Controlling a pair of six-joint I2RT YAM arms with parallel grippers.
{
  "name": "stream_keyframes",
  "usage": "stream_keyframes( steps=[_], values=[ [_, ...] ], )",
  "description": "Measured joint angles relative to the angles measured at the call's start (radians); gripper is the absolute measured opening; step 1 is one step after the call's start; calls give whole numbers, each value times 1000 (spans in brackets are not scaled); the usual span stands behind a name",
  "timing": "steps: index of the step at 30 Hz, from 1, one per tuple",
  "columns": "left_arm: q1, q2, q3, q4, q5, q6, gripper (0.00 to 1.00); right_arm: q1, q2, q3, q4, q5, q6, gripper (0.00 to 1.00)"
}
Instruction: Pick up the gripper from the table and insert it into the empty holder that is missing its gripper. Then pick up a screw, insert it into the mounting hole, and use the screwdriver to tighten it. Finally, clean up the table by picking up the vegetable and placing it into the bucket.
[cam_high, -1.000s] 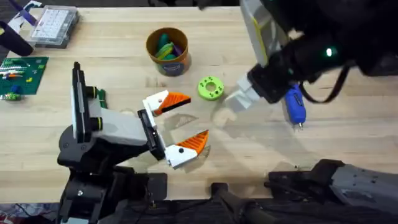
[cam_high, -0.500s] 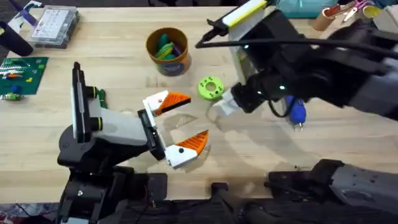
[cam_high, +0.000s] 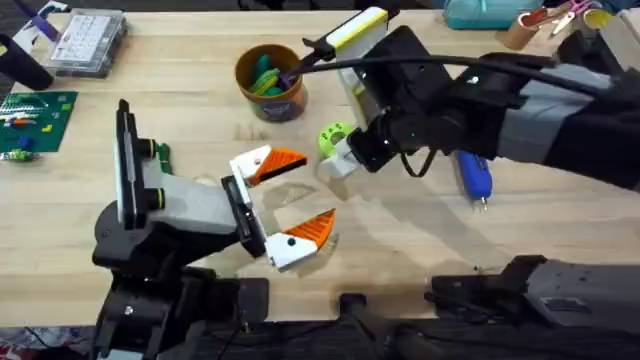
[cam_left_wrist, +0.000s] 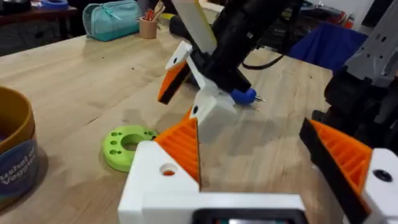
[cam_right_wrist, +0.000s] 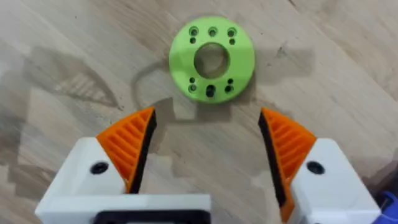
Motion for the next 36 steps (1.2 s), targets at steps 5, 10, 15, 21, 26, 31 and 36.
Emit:
stream_keyframes(
  steps=[5, 10, 15, 21, 26, 31, 36],
  values=[
    [0, 0, 0, 0, 0, 0, 986, 0, 29, 0, 17, -5, -10, 953],
    [0, 0, 0, 0, 0, 0, 986, 0, 90, 19, -20, -12, -14, 951],
    [0, 0, 0, 0, 0, 0, 986, 0, 128, 49, -25, -12, -14, 951],
    [0, 0, 0, 0, 0, 0, 986, 0, 130, 52, -5, -12, -20, 827],
    [0, 0, 0, 0, 0, 0, 986, 0, 130, 54, 7, -12, -26, 604],
    [0, 0, 0, 0, 0, 0, 986, 0, 138, 55, 19, -12, -28, 511],
    [0, 0, 0, 0, 0, 0, 986, 0, 164, 56, 27, -12, -28, 504]
  ],
)
